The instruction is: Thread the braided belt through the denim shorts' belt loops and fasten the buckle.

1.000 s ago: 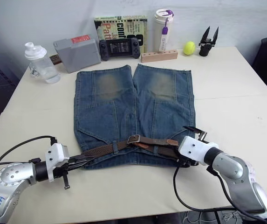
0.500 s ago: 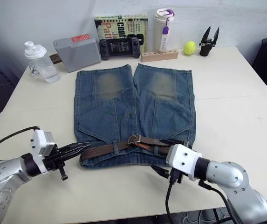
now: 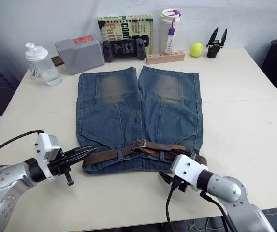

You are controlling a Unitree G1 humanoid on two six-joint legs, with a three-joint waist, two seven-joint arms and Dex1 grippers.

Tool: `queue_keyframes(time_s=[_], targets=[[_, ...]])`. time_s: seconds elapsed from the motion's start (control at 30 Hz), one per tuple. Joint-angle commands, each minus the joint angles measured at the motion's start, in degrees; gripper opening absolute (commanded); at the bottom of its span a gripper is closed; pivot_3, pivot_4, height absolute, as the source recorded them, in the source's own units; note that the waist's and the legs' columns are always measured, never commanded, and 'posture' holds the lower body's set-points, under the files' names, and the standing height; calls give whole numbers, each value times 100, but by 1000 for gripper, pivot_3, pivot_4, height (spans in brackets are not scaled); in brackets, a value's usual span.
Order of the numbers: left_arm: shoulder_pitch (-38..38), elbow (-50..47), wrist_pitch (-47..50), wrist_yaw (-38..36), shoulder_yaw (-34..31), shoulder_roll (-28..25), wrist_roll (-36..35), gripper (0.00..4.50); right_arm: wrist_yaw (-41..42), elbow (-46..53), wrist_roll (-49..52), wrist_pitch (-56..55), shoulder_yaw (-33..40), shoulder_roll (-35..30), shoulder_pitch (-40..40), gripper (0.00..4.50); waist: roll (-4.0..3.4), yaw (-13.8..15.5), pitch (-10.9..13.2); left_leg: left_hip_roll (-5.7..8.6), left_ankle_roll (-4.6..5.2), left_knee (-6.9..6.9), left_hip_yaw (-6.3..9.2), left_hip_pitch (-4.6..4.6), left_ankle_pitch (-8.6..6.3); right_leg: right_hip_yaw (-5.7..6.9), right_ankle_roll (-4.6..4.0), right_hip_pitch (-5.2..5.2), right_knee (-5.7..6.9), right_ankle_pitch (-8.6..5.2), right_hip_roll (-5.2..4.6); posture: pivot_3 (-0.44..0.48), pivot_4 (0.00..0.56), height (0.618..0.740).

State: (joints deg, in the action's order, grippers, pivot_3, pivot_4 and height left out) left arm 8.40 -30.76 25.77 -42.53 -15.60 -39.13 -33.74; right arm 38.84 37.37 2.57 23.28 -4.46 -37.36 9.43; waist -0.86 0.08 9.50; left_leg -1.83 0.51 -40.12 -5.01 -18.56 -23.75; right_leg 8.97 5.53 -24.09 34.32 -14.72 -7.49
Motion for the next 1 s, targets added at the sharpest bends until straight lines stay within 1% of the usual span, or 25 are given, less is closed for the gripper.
queue_keyframes(time_s=[0.03,0.13,0.27,0.33,0.4,0.47,0.6,0.67,0.9,1.0], targets=[[-138,-82,-27,41,-18,-11,-1,0,-160,15,188,302,108,164,-203,4452,0,-1,0,0,0,0,0,0,0,0,0,0,1,0,0,0,150,726],[-191,-53,-22,58,3,-8,25,0,-213,-57,186,446,75,221,-293,4452,0,-2,0,0,0,2,0,0,0,0,0,0,0,0,0,0,150,726],[-237,-27,-66,94,33,2,84,0,-281,-218,-88,402,-155,153,-360,4452,0,-3,0,1,0,2,-7,-3,0,3,0,0,-4,0,0,0,150,726],[-249,-5,-87,94,32,4,101,0,-303,-243,-298,119,-230,59,-389,3955,0,-5,0,1,0,1,-11,-2,0,2,0,0,-2,0,0,0,150,726],[-250,11,-98,98,24,9,106,0,-438,-261,-617,-482,-244,-24,-372,3955,0,-6,0,1,0,2,-12,-2,0,2,0,0,-3,0,0,0,150,726],[-243,29,-112,99,20,10,116,0,-588,-299,-1205,-1278,-376,-290,-158,3955,0,-2,0,2,0,2,-15,-2,0,1,0,0,-4,0,0,0,150,726],[-224,19,-133,104,46,27,128,0,-1137,-495,-2177,-2113,-606,-436,238,3955,4,0,-2,2,-3,2,-27,-7,1,6,0,0,-7,0,1,0,150,726],[-221,8,-138,106,69,44,133,0,-1409,-649,-2648,-2306,-701,-389,331,3955,7,-10,-4,1,-5,2,-30,-4,2,3,1,0,-5,0,2,0,150,726],[-234,-10,-133,100,71,57,138,0,-1801,-1077,-3290,-2367,-899,-3,209,3955,21,-16,-13,-8,-10,4,-25,24,1,6,1,37,-21,-1,10,0,150,726],[-248,12,-136,90,69,44,151,0,-1889,-1151,-3482,-2414,-958,98,188,3167,25,-14,-15,-9,-11,3,-19,25,0,5,0,41,-22,-1,10,0,150,726]])
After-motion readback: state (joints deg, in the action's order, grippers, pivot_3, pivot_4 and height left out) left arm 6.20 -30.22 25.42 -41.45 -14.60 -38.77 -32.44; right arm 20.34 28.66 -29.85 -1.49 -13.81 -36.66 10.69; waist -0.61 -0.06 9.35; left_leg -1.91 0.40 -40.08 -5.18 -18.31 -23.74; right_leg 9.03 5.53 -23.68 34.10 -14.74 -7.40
